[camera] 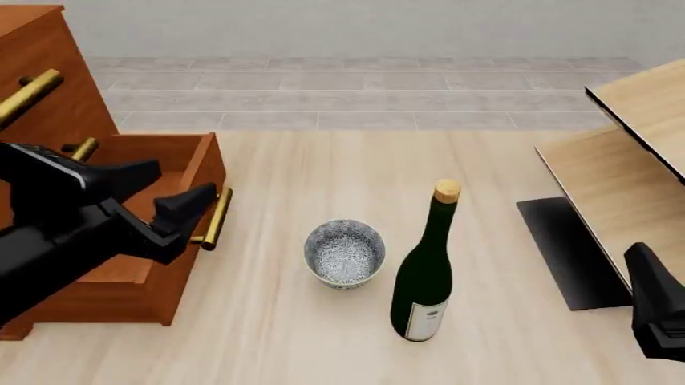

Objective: Put the bowl on top of the cabinet.

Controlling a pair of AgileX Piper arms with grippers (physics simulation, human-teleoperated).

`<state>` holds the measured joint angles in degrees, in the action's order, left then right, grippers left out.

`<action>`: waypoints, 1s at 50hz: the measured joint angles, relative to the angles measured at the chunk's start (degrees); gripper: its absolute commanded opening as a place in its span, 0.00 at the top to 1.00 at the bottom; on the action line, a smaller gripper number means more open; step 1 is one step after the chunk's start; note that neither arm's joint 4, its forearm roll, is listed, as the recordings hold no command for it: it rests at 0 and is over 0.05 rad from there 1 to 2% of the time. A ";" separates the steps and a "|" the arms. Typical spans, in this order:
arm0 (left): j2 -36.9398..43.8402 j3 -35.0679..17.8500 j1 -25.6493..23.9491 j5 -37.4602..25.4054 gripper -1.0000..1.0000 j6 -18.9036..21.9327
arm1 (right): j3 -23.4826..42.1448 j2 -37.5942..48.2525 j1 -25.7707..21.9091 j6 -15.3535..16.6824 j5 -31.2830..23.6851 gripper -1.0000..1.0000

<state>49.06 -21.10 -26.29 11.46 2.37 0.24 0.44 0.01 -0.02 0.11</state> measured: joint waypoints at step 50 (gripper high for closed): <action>18.55 -15.88 -11.84 -8.10 0.00 -2.74 | 0.00 0.00 0.00 0.00 0.00 0.00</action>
<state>67.62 -36.97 -38.13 3.36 -0.37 0.24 0.44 0.00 -0.02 0.11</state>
